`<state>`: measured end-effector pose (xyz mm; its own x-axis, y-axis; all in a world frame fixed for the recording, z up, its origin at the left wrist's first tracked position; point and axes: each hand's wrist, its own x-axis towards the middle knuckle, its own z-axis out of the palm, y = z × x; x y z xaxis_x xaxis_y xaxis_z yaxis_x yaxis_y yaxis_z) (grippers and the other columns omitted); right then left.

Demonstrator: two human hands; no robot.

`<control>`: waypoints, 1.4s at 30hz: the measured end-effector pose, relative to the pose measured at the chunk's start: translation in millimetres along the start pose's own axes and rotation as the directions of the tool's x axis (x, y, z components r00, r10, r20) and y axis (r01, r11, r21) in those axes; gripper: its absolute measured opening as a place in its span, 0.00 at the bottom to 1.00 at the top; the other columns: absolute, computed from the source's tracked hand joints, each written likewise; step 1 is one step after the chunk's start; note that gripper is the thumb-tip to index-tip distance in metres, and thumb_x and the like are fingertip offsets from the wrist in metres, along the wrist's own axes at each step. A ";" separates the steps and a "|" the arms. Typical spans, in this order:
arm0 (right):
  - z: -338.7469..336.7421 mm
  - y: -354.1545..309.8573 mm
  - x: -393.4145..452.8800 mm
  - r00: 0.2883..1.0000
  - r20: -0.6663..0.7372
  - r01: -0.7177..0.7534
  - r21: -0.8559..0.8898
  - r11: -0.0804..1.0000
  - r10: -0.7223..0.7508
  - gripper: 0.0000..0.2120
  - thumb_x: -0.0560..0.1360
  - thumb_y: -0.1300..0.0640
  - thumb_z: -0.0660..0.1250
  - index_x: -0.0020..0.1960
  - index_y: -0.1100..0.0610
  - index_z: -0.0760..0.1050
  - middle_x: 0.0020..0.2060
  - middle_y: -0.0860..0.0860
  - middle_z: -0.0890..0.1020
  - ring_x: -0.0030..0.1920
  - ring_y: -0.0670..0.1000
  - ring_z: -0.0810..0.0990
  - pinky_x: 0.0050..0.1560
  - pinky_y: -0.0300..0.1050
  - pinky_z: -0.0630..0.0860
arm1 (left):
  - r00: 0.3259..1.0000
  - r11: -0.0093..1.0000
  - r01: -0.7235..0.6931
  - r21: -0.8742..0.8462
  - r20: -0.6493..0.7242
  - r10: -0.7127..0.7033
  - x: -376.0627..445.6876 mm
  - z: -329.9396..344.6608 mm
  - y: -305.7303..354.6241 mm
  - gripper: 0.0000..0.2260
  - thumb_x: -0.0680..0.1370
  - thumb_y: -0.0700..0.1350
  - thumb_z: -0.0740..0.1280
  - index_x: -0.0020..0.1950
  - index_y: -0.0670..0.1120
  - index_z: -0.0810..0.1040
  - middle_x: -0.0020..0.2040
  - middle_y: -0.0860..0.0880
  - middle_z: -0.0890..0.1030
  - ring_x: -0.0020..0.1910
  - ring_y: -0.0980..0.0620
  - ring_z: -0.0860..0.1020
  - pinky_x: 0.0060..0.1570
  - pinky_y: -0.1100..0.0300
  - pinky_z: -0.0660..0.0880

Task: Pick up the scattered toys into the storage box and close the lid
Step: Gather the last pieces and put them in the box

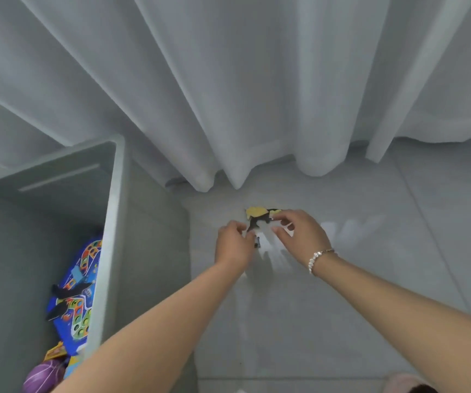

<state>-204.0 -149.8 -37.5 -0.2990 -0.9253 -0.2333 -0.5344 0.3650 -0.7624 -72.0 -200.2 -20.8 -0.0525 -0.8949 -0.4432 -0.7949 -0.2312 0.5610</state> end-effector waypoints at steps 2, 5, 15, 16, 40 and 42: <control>6.3 20.3 14.5 1.000 -0.018 0.009 -0.074 0.997 -0.010 0.16 0.75 0.53 0.65 0.62 0.52 0.74 0.57 0.51 0.76 0.58 0.53 0.73 0.56 0.43 0.69 | 1.000 1.000 0.005 0.019 -0.014 -0.005 15.5 13.7 -6.3 0.15 0.78 0.48 0.64 0.63 0.44 0.72 0.64 0.44 0.71 0.58 0.47 0.73 0.55 0.58 0.69; 18.0 37.4 35.2 0.997 0.012 0.073 -0.181 0.981 -0.072 0.20 0.75 0.53 0.65 0.67 0.51 0.71 0.63 0.52 0.73 0.63 0.56 0.68 0.62 0.44 0.64 | 0.999 0.999 -0.008 0.053 -0.040 0.010 33.3 30.6 -16.9 0.21 0.76 0.49 0.67 0.66 0.43 0.70 0.65 0.45 0.68 0.64 0.46 0.69 0.58 0.58 0.67; 50.9 44.4 76.6 1.000 -0.019 0.020 -0.179 0.984 -0.024 0.21 0.72 0.55 0.69 0.64 0.56 0.74 0.61 0.54 0.73 0.62 0.56 0.66 0.58 0.39 0.62 | 0.991 0.999 -0.048 0.017 -0.121 0.050 44.8 55.0 -38.9 0.17 0.72 0.47 0.72 0.57 0.45 0.73 0.55 0.49 0.70 0.52 0.49 0.74 0.47 0.61 0.68; 51.5 45.3 75.5 0.999 -0.032 0.013 -0.165 0.986 -0.018 0.20 0.71 0.57 0.70 0.63 0.57 0.76 0.59 0.55 0.74 0.60 0.56 0.67 0.56 0.39 0.62 | 0.992 0.999 -0.035 -0.001 -0.124 0.034 45.9 56.5 -37.9 0.16 0.72 0.46 0.72 0.56 0.45 0.73 0.55 0.49 0.70 0.51 0.48 0.75 0.47 0.61 0.68; 10.2 58.1 33.1 0.980 0.038 0.199 -0.168 0.966 -0.195 0.16 0.73 0.56 0.68 0.60 0.59 0.77 0.53 0.56 0.80 0.57 0.56 0.72 0.53 0.35 0.62 | 0.985 0.867 0.142 -0.477 0.156 -0.076 51.9 35.7 -11.3 0.10 0.76 0.46 0.68 0.55 0.43 0.80 0.45 0.45 0.82 0.40 0.51 0.79 0.45 0.59 0.77; 3.9 53.3 29.1 0.975 0.024 0.221 -0.175 0.959 -0.220 0.15 0.74 0.56 0.68 0.59 0.59 0.77 0.52 0.55 0.80 0.56 0.56 0.72 0.52 0.35 0.62 | 0.974 0.839 0.179 -0.514 0.212 -0.078 46.1 26.2 -3.3 0.08 0.77 0.46 0.68 0.52 0.43 0.80 0.39 0.49 0.81 0.31 0.56 0.79 0.35 0.66 0.74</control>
<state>-238.1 -157.6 -87.2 -0.1547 -0.9852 -0.0742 -0.7169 0.1636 -0.6777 -87.7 -230.7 -61.4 -0.1169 -0.7728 -0.6238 -0.3652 -0.5507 0.7506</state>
